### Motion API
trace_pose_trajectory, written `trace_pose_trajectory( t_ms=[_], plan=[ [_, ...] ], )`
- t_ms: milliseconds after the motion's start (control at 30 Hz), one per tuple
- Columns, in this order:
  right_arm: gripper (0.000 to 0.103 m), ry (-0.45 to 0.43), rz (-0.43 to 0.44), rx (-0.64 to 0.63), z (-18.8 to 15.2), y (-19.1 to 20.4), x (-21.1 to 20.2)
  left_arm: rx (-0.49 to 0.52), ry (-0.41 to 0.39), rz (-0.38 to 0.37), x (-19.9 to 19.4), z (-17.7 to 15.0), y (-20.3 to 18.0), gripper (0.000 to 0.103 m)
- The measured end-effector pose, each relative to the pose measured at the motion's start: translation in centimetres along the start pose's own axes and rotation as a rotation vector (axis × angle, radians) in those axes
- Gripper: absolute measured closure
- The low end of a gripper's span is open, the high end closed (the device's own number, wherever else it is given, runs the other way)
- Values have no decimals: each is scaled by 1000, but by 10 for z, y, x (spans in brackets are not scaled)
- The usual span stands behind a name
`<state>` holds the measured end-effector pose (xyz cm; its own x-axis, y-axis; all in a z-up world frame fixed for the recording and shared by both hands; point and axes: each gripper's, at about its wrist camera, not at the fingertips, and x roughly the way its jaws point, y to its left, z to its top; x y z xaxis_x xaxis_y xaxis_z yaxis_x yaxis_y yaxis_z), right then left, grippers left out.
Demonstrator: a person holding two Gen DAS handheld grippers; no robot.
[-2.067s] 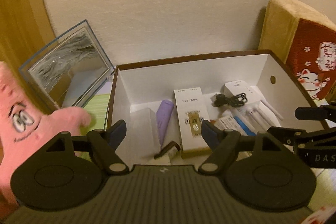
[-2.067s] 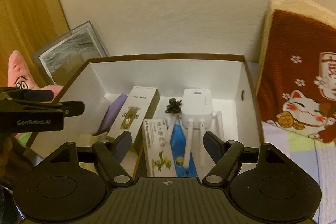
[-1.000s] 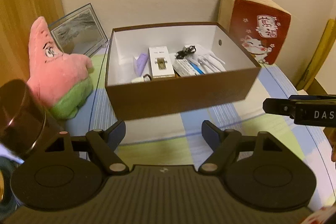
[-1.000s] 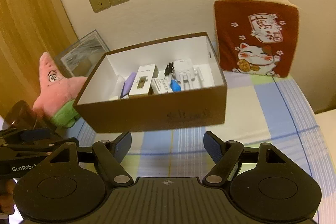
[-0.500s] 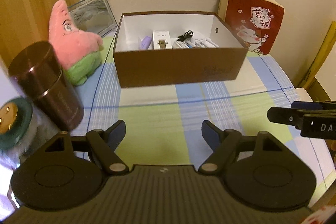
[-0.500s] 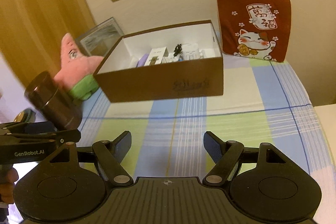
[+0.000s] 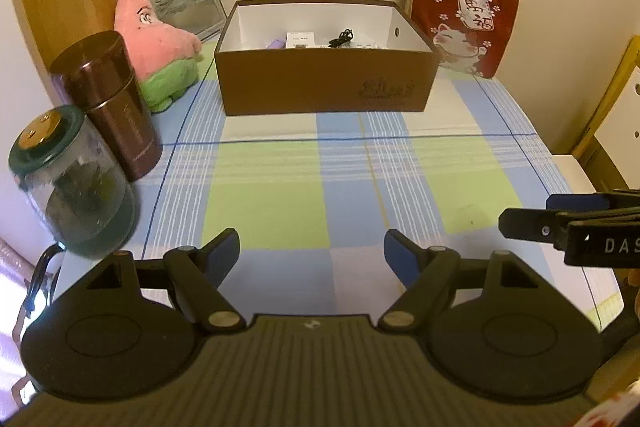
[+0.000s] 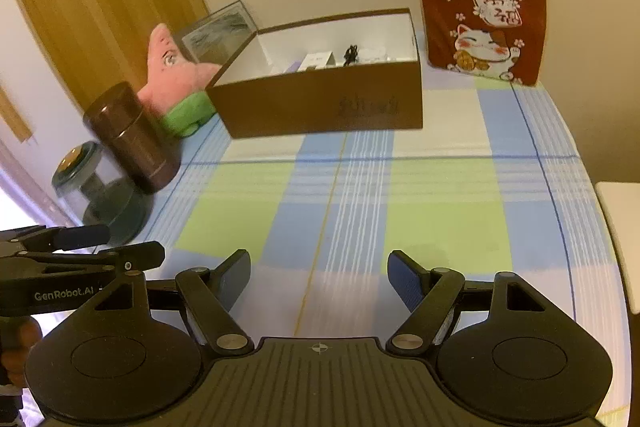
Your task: Organize rigid objects
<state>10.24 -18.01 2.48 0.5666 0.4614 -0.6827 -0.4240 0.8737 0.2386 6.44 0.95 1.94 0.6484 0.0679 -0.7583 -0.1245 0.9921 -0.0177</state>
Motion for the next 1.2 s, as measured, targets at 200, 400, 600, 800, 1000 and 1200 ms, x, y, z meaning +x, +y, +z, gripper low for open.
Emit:
trace_pose_trajectory(
  t_ms=[200,400,600,800,1000,1200],
  plan=[
    [30,18,7,-5,-21,1,-11,0,13,6,-15,-19,-7,26],
    [30,37,3,-3,-37,3,-15,4,20,7,-27,-34,-12,26],
    [30,43,10,-6,-44,5,-18,0,19,7,-32,-41,-15,26],
    [30,51,10,-4,-47,4,-18,-3,24,7,-33,-44,-17,26],
    [30,60,9,-7,-48,4,-16,-8,24,9,-34,-46,-19,26],
    [30,65,16,-9,-48,4,-14,-9,27,10,-33,-46,-19,26]
  ],
)
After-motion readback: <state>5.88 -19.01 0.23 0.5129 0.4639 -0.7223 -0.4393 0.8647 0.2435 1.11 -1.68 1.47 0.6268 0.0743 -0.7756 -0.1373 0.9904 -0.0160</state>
